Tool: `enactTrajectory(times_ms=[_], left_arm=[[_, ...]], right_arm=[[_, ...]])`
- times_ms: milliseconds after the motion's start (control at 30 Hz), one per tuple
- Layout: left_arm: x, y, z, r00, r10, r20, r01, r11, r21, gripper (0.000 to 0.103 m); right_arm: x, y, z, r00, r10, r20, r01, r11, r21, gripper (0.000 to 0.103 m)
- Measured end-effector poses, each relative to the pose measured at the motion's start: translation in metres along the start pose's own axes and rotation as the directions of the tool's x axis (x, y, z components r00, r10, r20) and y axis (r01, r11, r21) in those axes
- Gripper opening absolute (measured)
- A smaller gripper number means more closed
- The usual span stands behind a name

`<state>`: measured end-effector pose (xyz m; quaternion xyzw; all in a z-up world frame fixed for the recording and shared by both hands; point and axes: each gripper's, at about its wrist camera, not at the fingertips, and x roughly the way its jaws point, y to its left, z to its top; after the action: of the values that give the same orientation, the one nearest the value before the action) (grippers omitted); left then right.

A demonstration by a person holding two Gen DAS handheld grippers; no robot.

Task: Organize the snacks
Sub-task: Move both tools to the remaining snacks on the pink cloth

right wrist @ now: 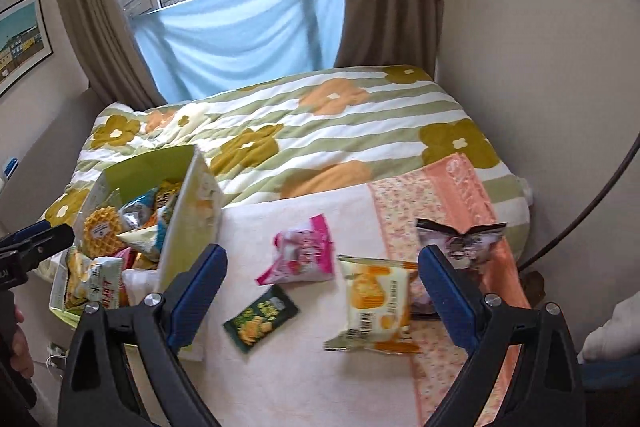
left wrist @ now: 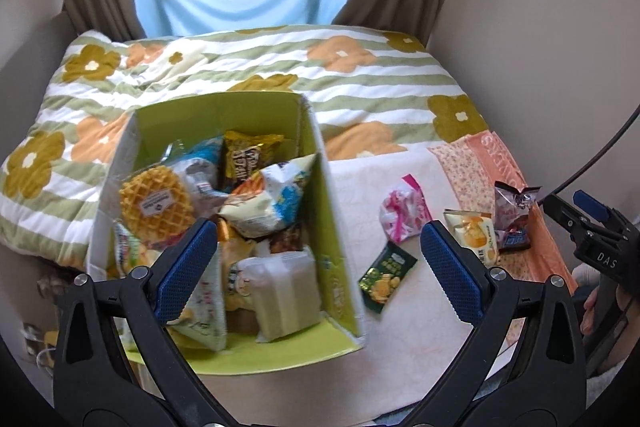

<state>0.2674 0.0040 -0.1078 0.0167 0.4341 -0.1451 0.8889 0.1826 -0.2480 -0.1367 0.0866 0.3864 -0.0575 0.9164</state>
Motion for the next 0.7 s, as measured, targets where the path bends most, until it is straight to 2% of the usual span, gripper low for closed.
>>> enactTrajectory(times_ms=[133, 200, 367, 567, 700], left_arm=[[0.022, -0.062, 0.0, 0.999, -0.038, -0.028, 0.039, 0.999, 0.034, 0.101], [0.038, -0.094, -0.002, 0.997, -0.056, -0.054, 0.058, 0.997, 0.049, 0.101], [0.088, -0.157, -0.022, 0.982, -0.106, -0.158, 0.111, 0.994, 0.024, 0.101], [0.141, -0.196, -0.053, 0.959, -0.113, -0.26, 0.116, 0.993, -0.003, 0.101], [0.166, -0.21, -0.066, 0.955, -0.09, -0.283, 0.098, 0.995, 0.015, 0.101]], right_arm=[[-0.001, -0.051, 0.006, 0.997, -0.082, -0.003, 0.081, 0.997, -0.013, 0.095], [0.002, -0.072, 0.007, 0.995, -0.095, -0.02, 0.094, 0.995, -0.021, 0.095], [0.019, -0.106, 0.003, 0.994, -0.041, -0.1, 0.037, 0.998, -0.047, 0.095], [0.05, -0.123, -0.003, 0.983, -0.02, -0.181, -0.007, 0.989, -0.151, 0.095], [0.07, -0.128, -0.01, 0.977, 0.023, -0.213, -0.056, 0.987, -0.15, 0.095]])
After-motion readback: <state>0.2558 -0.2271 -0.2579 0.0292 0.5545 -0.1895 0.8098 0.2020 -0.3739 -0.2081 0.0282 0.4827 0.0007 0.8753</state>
